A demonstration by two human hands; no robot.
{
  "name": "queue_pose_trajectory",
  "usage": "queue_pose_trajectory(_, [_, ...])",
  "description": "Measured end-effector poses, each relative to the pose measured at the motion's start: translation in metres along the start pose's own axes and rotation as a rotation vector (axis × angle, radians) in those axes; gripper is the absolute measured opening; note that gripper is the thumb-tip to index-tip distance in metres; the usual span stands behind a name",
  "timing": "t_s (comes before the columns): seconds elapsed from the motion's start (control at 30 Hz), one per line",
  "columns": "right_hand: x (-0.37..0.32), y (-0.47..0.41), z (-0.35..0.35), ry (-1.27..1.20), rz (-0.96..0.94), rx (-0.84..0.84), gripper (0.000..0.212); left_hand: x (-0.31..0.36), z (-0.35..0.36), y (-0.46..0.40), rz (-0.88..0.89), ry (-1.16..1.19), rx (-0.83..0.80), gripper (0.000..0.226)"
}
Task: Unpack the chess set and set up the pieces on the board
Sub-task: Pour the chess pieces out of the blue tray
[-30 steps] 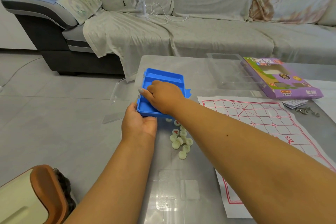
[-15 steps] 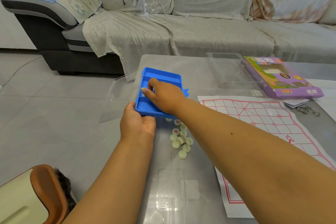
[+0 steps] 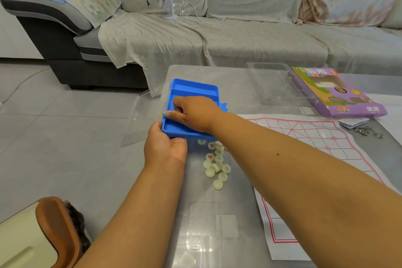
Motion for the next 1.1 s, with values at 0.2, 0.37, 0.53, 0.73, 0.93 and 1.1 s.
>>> queue_pose_trajectory(0.2, [-0.001, 0.007, -0.021, -0.173, 0.024, 0.142, 0.037, 0.004, -0.001, -0.002, 0.033, -0.036, 0.025, 0.024])
queue_pose_trajectory(0.37, [0.067, 0.051, -0.072, -0.667, 0.325, 0.708, 0.037, 0.032, -0.015, -0.016, 0.115, -0.01, 0.09, 0.013])
queue_pose_trajectory(0.53, [0.094, 0.06, 0.012, -0.508, 0.493, 0.262, 0.045, 0.048, -0.019, -0.017, 0.137, -0.049, 0.112, 0.015])
queue_pose_trajectory(0.73, [0.069, 0.062, 0.04, 0.015, 0.294, 0.104, 0.04, 0.049, -0.018, -0.016, 0.141, 0.008, 0.106, 0.013])
queue_pose_trajectory(0.93, [0.071, 0.07, -0.016, -0.329, 0.288, 0.564, 0.027, 0.043, -0.011, -0.011, 0.124, -0.043, 0.082, 0.014])
queue_pose_trajectory(1.1, [0.014, 0.043, -0.042, 0.103, -0.016, 0.482, 0.037, 0.032, -0.004, -0.014, 0.101, -0.044, 0.019, 0.023])
Point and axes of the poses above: each hand's wrist, its own y-axis away from the middle knuckle, its own z-axis out of the palm, x = y × z, the point moved 9 cm from there along -y, towards the middle knuckle, and after that the axes turned 7 degrees about -x, right-handed, at the moved point
